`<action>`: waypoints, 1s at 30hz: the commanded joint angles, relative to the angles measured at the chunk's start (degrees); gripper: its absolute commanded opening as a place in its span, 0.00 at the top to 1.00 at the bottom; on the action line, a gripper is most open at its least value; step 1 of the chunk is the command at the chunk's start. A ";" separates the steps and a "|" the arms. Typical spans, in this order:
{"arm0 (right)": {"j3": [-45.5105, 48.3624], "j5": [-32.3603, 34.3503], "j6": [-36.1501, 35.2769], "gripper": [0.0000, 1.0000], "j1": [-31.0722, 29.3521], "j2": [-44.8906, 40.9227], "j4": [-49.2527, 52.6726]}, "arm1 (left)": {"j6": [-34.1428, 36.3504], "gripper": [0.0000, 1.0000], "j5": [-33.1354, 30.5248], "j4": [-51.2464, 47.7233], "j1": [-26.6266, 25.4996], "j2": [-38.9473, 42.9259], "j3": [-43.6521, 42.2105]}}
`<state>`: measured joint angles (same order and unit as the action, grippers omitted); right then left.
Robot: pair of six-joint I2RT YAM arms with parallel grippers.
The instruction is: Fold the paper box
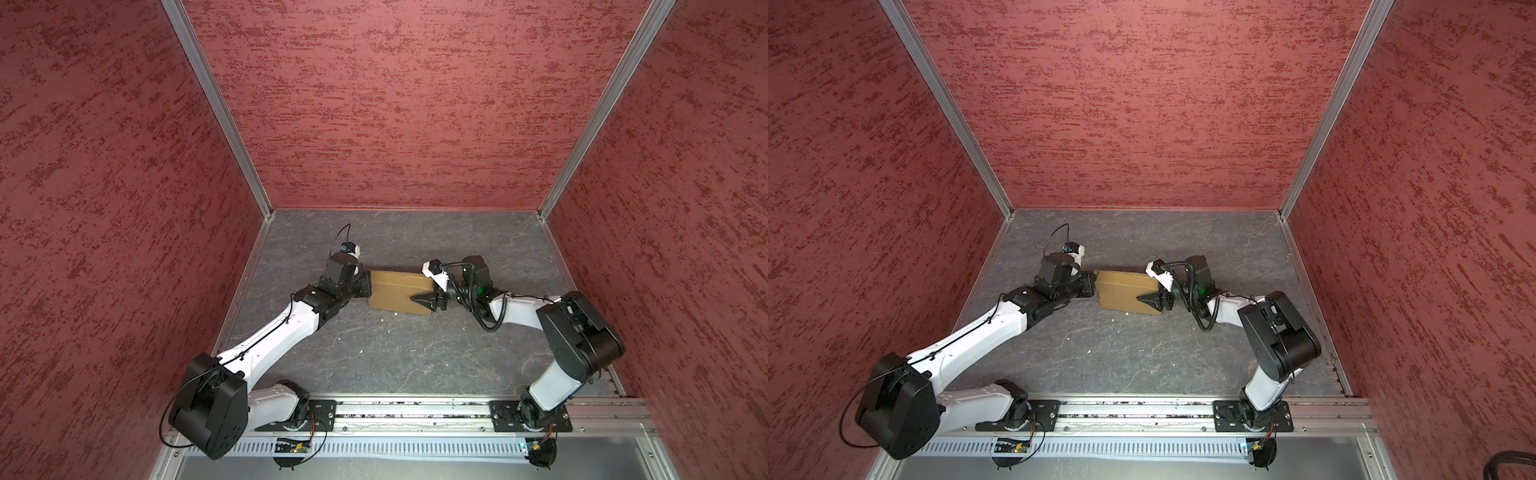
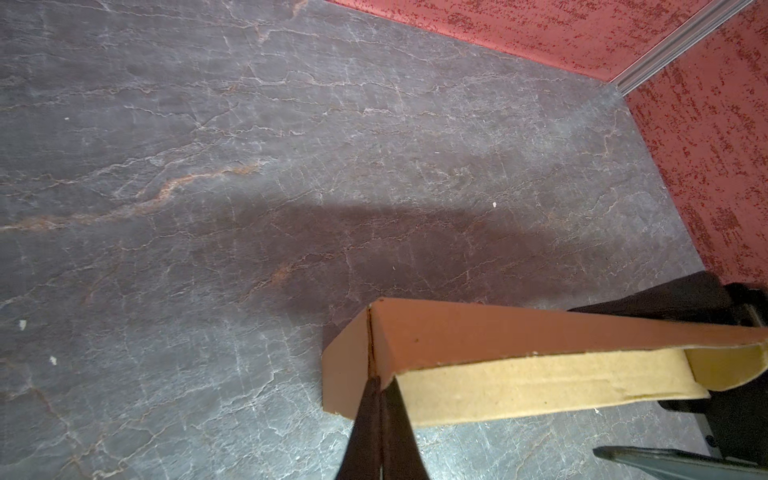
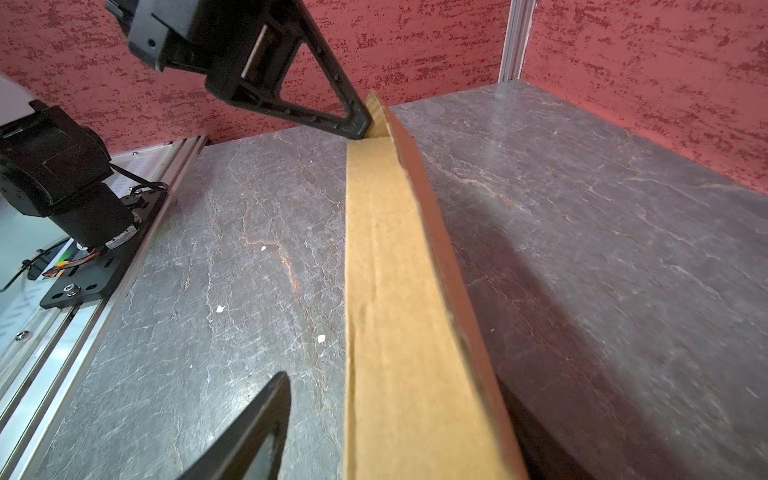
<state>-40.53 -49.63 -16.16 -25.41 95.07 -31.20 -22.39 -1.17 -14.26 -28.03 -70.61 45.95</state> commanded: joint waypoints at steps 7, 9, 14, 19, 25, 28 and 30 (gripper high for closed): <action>2.90 3.01 -0.04 0.25 -0.52 -4.43 -1.49 | -0.63 1.00 -2.58 -2.67 -1.30 -0.62 -1.40; 3.64 3.63 0.62 0.25 -0.41 -5.18 -2.29 | -0.54 1.00 -3.08 -2.63 -1.62 -0.48 -1.53; 5.53 5.20 2.37 0.25 -0.43 -7.82 -3.87 | -0.63 1.00 -4.28 -2.75 -2.37 -0.41 -1.57; 6.94 7.54 3.36 0.24 -0.30 -10.98 -3.79 | -0.74 1.00 -6.11 -2.88 -3.17 -0.14 -1.57; 7.73 9.85 3.91 0.24 0.01 -14.91 -1.86 | -0.78 1.00 -7.33 -2.87 -4.11 0.21 -1.84; 8.08 10.55 4.71 0.24 0.25 -16.59 -1.68 | -0.76 1.00 -7.70 -2.78 -4.45 0.21 -1.92; 8.03 11.39 5.17 0.24 0.27 -17.89 -1.28 | -0.72 1.00 -7.94 -2.66 -4.57 0.27 -1.90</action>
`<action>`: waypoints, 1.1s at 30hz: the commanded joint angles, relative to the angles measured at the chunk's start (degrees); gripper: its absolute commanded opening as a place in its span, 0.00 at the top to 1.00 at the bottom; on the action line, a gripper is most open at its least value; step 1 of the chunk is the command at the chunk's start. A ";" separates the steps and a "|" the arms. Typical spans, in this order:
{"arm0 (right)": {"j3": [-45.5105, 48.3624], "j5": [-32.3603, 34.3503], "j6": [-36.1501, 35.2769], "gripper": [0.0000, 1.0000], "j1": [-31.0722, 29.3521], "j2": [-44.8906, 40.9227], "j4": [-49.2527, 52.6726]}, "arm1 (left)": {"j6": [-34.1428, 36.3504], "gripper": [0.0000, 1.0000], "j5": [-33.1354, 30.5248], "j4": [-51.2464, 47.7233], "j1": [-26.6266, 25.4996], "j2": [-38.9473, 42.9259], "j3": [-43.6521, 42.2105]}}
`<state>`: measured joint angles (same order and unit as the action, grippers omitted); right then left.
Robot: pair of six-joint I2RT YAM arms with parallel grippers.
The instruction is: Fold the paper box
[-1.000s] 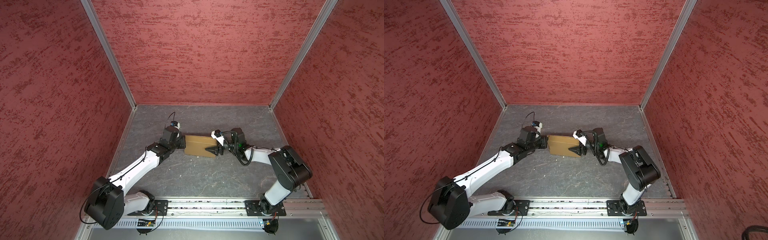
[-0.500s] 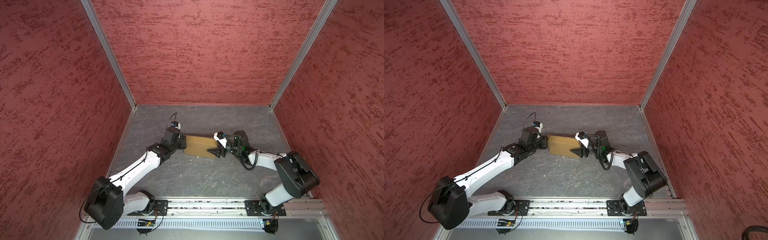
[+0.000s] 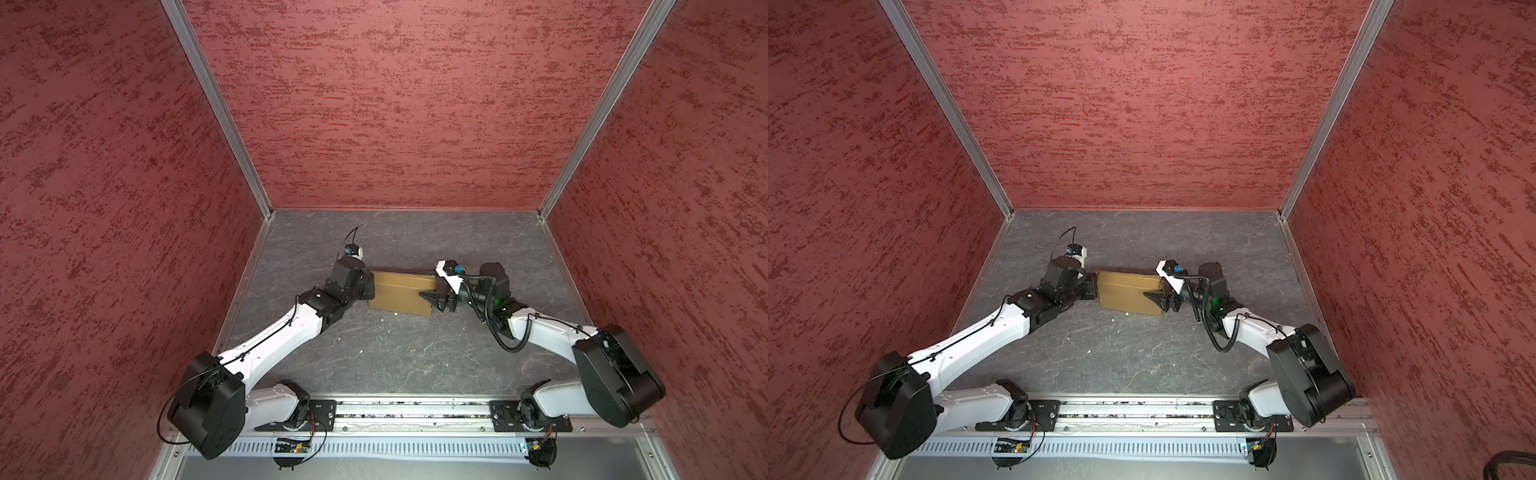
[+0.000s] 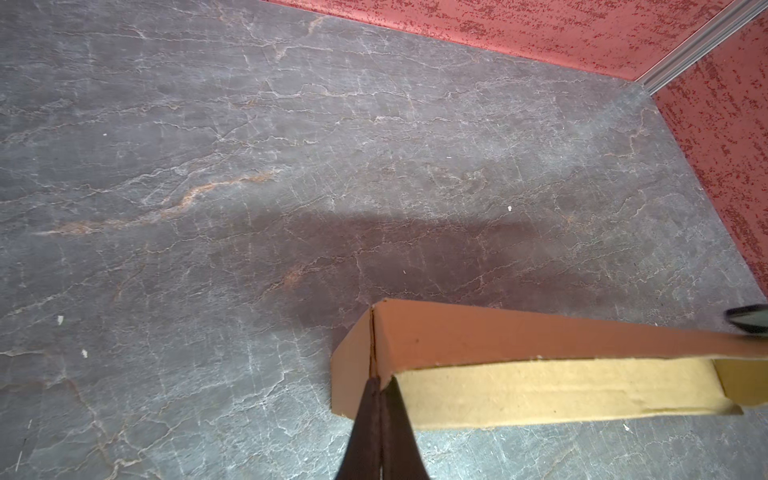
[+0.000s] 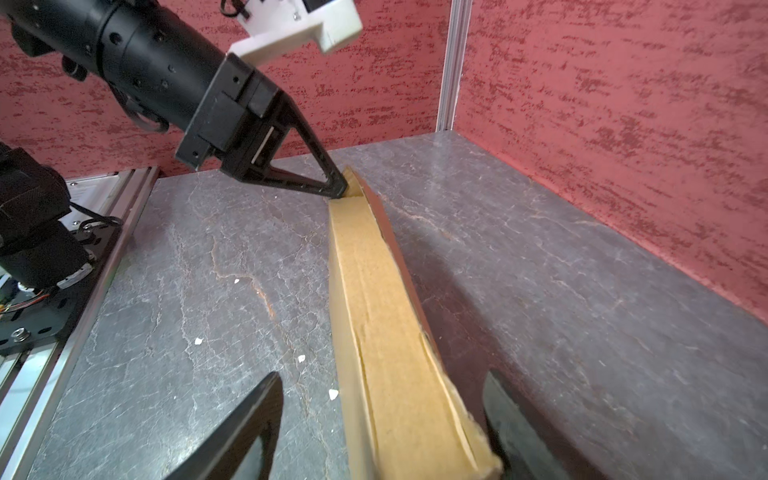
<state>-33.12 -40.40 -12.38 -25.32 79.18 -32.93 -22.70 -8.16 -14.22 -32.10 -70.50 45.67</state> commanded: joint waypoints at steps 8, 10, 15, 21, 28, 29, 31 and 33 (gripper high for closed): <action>-0.96 8.90 6.66 0.29 0.18 -7.89 5.60 | -0.60 1.00 -1.93 -2.55 -1.39 0.54 -2.00; -1.69 11.01 8.49 0.32 0.19 -9.22 7.70 | -0.68 1.00 -2.11 -2.33 -1.50 0.63 -2.13; -6.42 16.17 13.09 0.41 0.06 -10.63 17.46 | -0.68 1.00 -2.65 -2.32 -1.92 0.78 -2.36; -12.08 21.54 17.58 0.51 -1.10 -9.13 28.58 | -0.71 1.00 -3.20 -2.34 -2.27 0.98 -2.27; -17.04 27.16 21.43 0.57 -3.26 -9.64 40.16 | -0.68 1.00 -3.75 -2.37 -2.93 0.65 -2.22; -17.92 27.68 22.17 0.58 -3.49 -9.69 41.91 | -0.68 1.00 -3.86 -2.36 -2.96 0.58 -2.20; -19.39 28.35 23.41 0.62 -4.04 -9.66 45.19 | -0.71 1.00 -4.01 -2.37 -3.20 0.49 -2.19; -20.62 28.80 24.81 0.65 -4.58 -9.57 47.74 | -0.70 1.00 -4.14 -2.39 -3.30 0.45 -2.21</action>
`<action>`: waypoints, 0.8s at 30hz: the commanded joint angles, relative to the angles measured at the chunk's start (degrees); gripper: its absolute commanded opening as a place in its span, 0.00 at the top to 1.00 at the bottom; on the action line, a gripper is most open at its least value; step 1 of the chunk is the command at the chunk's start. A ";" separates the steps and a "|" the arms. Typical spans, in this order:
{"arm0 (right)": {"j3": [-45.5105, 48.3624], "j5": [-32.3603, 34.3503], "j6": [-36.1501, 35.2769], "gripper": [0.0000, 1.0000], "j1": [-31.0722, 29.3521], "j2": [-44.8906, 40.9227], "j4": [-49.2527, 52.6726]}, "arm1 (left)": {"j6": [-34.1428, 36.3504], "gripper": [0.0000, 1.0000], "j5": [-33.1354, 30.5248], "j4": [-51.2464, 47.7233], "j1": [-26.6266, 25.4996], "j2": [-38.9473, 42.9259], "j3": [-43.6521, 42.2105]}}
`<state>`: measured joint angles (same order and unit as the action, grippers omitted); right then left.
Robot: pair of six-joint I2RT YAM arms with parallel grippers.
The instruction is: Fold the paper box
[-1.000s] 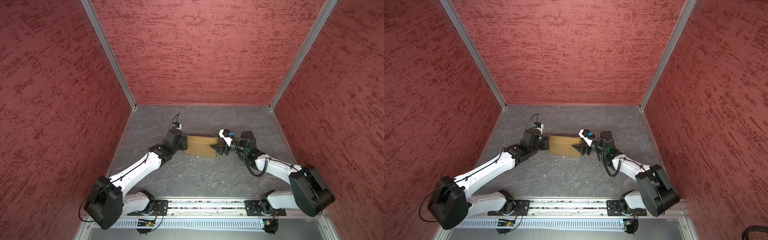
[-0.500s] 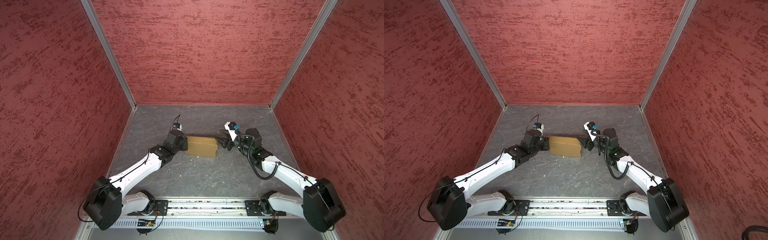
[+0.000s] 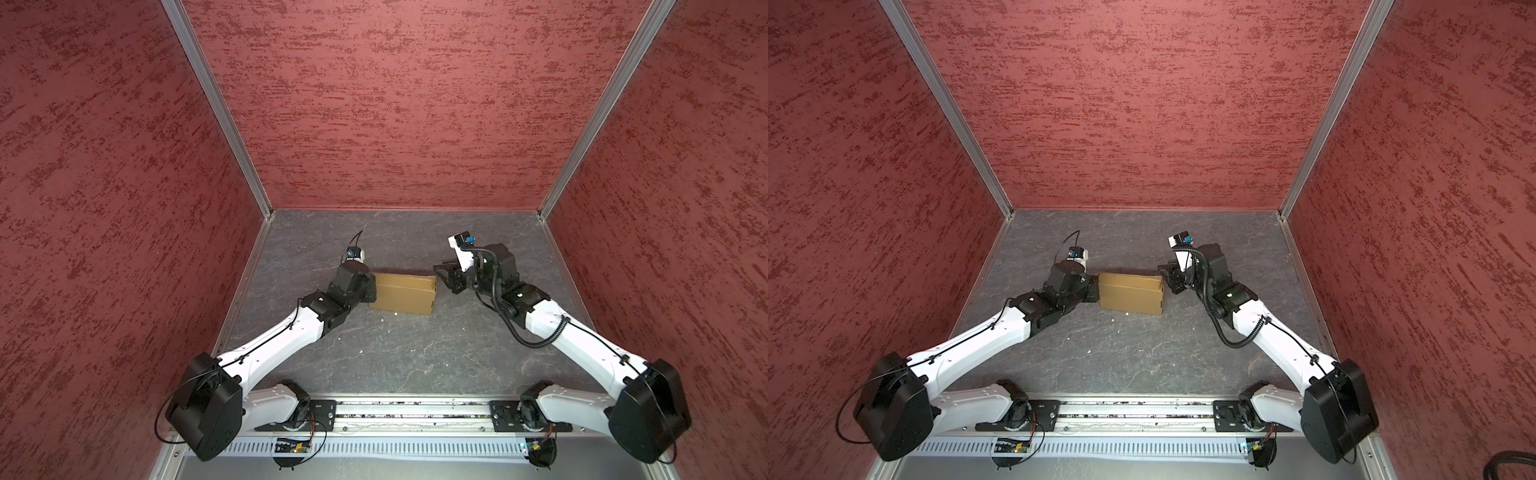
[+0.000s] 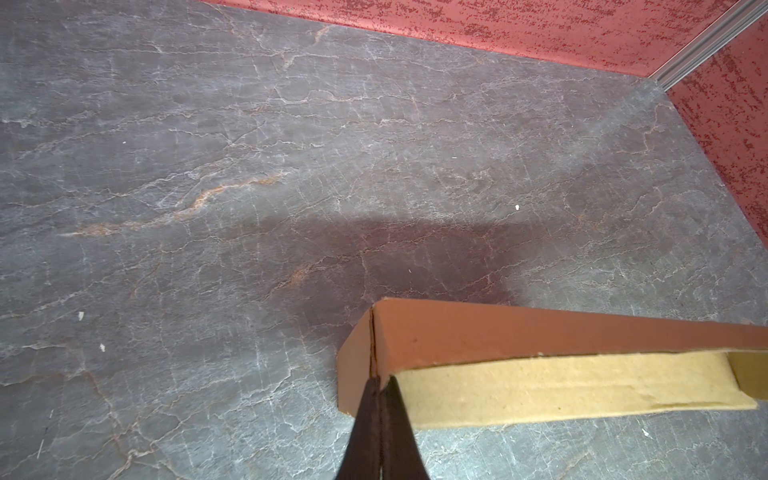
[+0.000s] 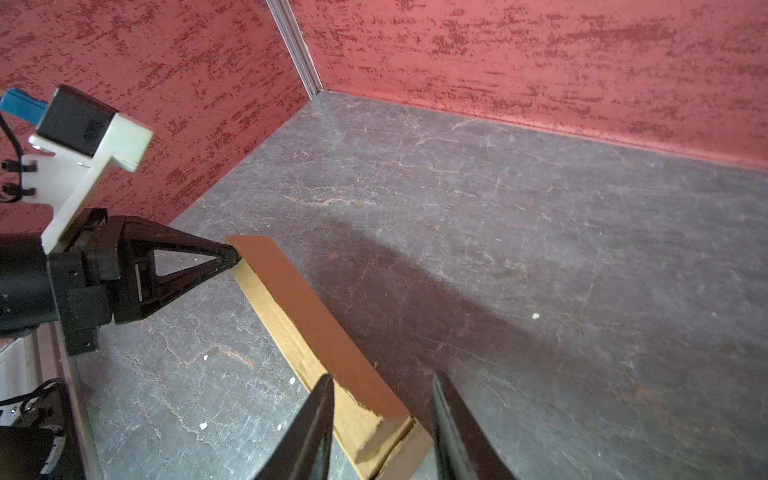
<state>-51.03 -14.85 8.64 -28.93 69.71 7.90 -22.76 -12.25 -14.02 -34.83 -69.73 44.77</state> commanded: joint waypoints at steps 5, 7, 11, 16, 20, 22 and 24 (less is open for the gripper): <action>-4.71 5.21 6.61 0.67 -2.40 -0.11 12.03 | -0.70 1.00 -0.49 -2.57 -0.94 -0.49 -1.44; -5.36 5.59 7.16 0.67 -2.86 0.25 13.46 | -0.60 1.00 -0.54 -2.63 -0.97 -0.34 -1.42; -6.75 6.32 7.52 0.68 -3.25 1.35 15.84 | -0.50 1.00 -0.59 -2.61 -1.03 -0.23 -1.42; -7.73 6.33 7.88 0.68 -3.59 2.34 17.57 | -0.61 1.00 -0.59 -2.51 -0.99 -0.31 -1.58; -8.40 6.24 7.78 0.68 -3.85 3.39 18.42 | -0.61 1.00 -0.60 -2.76 -1.20 -0.14 -1.77; -8.61 6.06 7.63 0.69 -4.03 4.00 18.56 | -0.61 1.00 -0.66 -2.80 -1.21 0.03 -1.82; -8.97 5.80 7.44 0.69 -4.19 4.59 18.91 | -0.75 1.00 -0.62 -2.78 -1.21 0.13 -1.96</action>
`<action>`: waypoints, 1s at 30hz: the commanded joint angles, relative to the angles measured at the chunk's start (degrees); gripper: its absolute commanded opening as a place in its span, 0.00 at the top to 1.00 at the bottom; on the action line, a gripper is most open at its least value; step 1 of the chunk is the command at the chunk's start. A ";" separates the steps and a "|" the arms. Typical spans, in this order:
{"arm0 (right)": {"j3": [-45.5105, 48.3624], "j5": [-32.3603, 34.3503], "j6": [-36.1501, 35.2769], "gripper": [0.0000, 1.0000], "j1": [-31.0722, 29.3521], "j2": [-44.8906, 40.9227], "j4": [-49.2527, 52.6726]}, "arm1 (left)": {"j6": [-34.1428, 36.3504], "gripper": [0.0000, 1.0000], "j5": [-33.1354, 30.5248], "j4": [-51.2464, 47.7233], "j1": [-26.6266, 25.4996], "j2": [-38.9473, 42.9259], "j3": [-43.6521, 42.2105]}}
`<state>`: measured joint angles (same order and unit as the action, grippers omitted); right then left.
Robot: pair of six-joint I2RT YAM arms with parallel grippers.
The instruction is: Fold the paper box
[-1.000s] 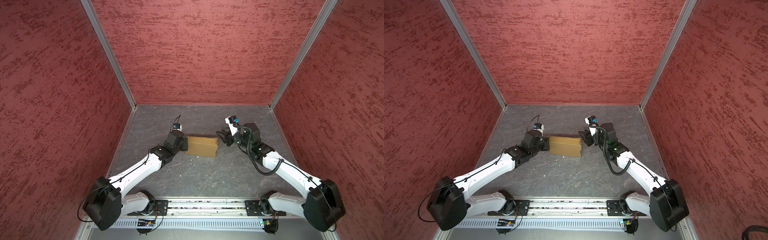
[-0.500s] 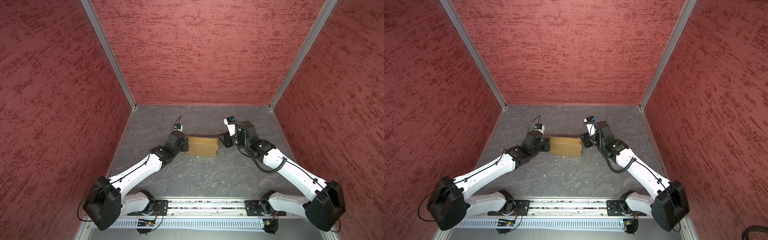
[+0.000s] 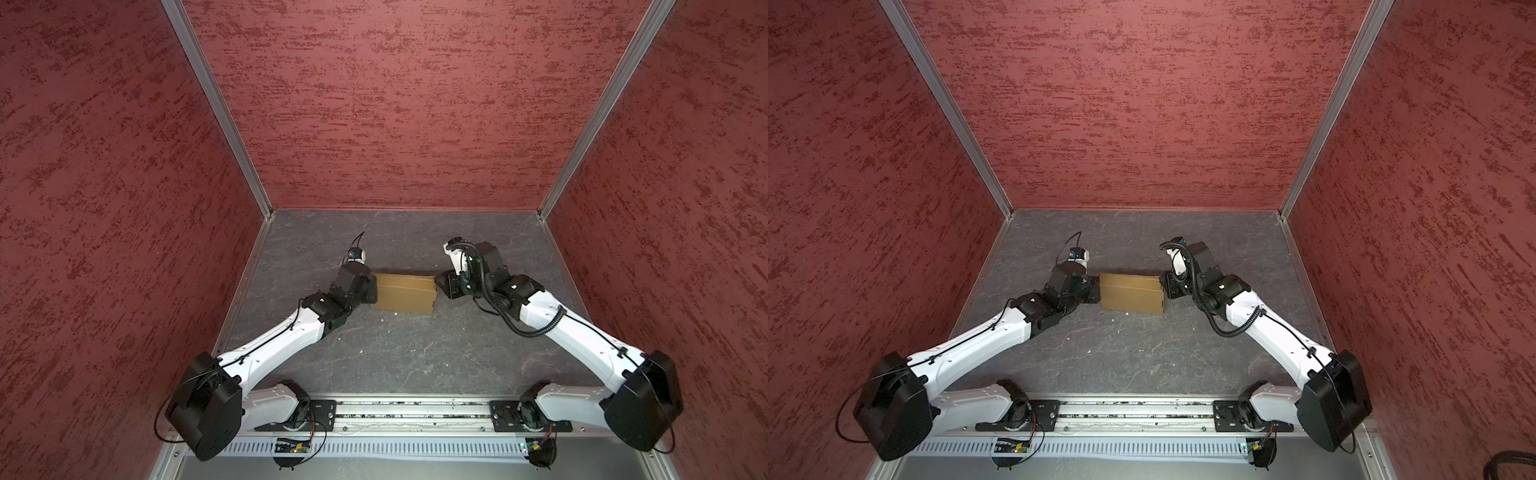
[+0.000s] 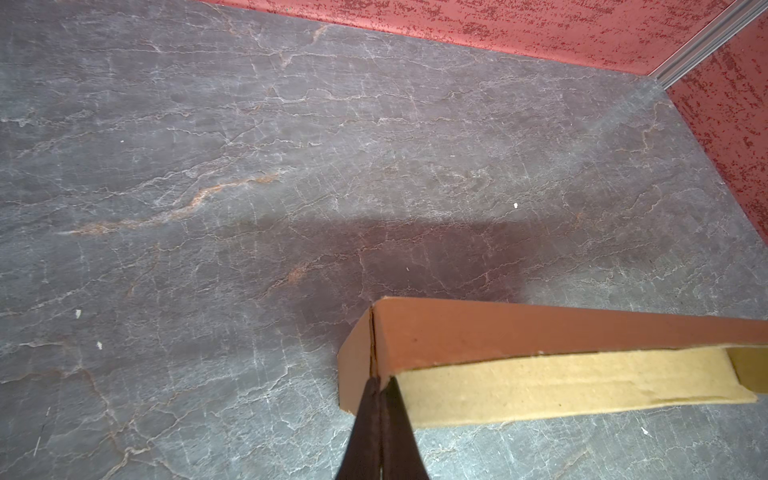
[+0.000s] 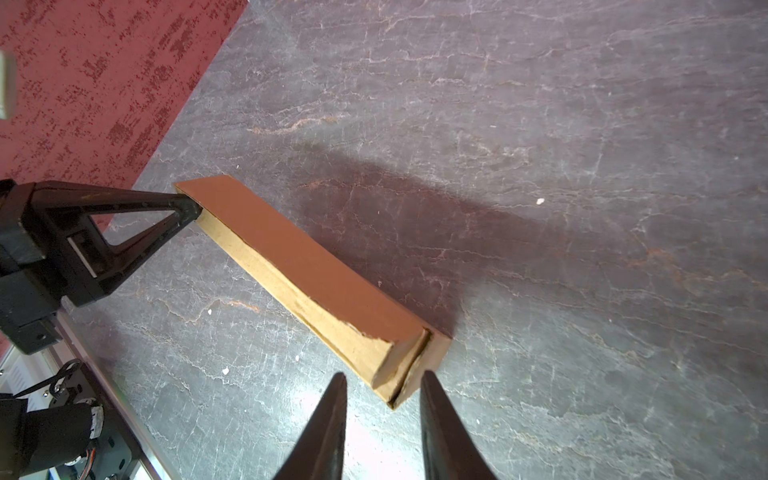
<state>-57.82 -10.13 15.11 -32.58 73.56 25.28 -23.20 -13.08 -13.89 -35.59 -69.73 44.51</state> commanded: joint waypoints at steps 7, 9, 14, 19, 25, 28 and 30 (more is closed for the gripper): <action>-2.29 0.73 0.62 0.69 -0.79 2.24 1.44 | -0.28 1.00 0.29 -2.88 -0.44 0.08 -1.78; -2.34 0.73 0.53 0.69 -0.91 2.62 1.36 | -0.27 1.00 0.45 -2.83 -0.44 0.13 -1.83; -2.25 0.46 0.33 0.69 -0.99 3.20 1.00 | -0.27 1.00 0.51 -2.72 -0.44 0.17 -1.93; -1.95 0.81 0.09 0.71 -0.95 3.39 0.83 | -0.24 1.00 0.50 -2.70 -0.47 0.34 -2.07; -1.45 0.96 0.16 0.72 -1.00 3.18 0.40 | -0.13 1.00 0.51 -2.73 -0.52 0.47 -2.20; -1.48 1.07 0.00 0.73 -1.00 3.24 0.43 | -0.10 1.00 0.60 -2.72 -0.53 0.48 -2.20; -1.33 1.07 -0.05 0.73 -1.00 3.21 0.63 | -0.16 1.00 0.58 -2.68 -0.53 0.48 -2.23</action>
<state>-57.82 -10.17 14.96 -33.23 76.64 26.00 -23.33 -13.19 -13.63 -35.70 -69.30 44.01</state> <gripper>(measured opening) 0.270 0.041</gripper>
